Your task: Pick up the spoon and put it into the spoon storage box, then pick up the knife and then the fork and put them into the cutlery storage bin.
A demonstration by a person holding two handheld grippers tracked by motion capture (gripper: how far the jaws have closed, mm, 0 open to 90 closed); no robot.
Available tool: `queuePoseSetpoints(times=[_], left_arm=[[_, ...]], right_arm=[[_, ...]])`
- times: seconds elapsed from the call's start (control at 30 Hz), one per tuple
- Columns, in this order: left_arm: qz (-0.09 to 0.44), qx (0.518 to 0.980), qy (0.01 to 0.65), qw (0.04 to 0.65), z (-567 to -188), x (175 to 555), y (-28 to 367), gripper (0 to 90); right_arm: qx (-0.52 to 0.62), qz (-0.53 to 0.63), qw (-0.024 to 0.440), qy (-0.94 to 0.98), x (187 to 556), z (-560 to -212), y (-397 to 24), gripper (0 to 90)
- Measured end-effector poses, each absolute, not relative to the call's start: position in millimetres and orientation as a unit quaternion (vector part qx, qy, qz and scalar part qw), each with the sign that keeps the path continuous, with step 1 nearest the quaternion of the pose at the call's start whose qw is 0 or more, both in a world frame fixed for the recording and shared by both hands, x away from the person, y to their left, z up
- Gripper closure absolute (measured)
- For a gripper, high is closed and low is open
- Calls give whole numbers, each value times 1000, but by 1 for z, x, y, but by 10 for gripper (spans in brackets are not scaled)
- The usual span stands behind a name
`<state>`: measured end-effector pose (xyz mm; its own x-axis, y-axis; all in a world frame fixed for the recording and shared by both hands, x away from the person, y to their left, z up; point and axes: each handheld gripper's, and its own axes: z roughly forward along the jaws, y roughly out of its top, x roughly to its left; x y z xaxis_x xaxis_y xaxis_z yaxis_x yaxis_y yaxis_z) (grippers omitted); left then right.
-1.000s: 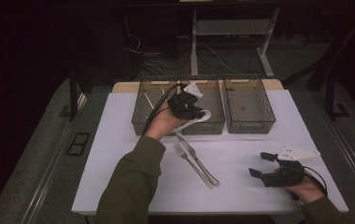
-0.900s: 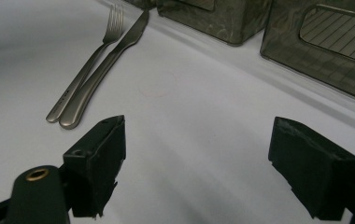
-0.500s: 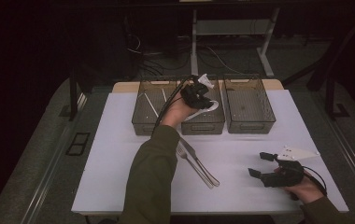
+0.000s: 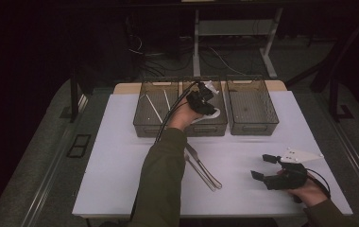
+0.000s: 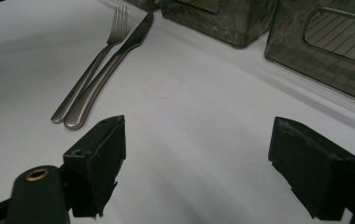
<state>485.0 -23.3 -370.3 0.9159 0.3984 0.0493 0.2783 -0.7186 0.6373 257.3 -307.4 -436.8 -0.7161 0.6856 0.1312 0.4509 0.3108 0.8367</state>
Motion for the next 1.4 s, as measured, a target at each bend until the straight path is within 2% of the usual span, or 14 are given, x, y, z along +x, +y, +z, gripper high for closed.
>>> queuePoseSetpoints(times=[0.5, 0.63, 1.0, 1.4], left_arm=[[75, 894, 203, 393, -359, 468, -5, 416], [68, 879, 212, 421, -352, 455, 2, 376], [70, 873, 208, 436, -341, 412, 30, 316], [83, 866, 208, 446, -351, 373, 63, 245]], right_arm=[[353, 463, 125, 803, 258, -438, -307, 188], [352, 462, 125, 804, 258, -438, -307, 188], [358, 459, 128, 803, 258, -438, -308, 188], [359, 459, 128, 802, 259, -438, -308, 188]])
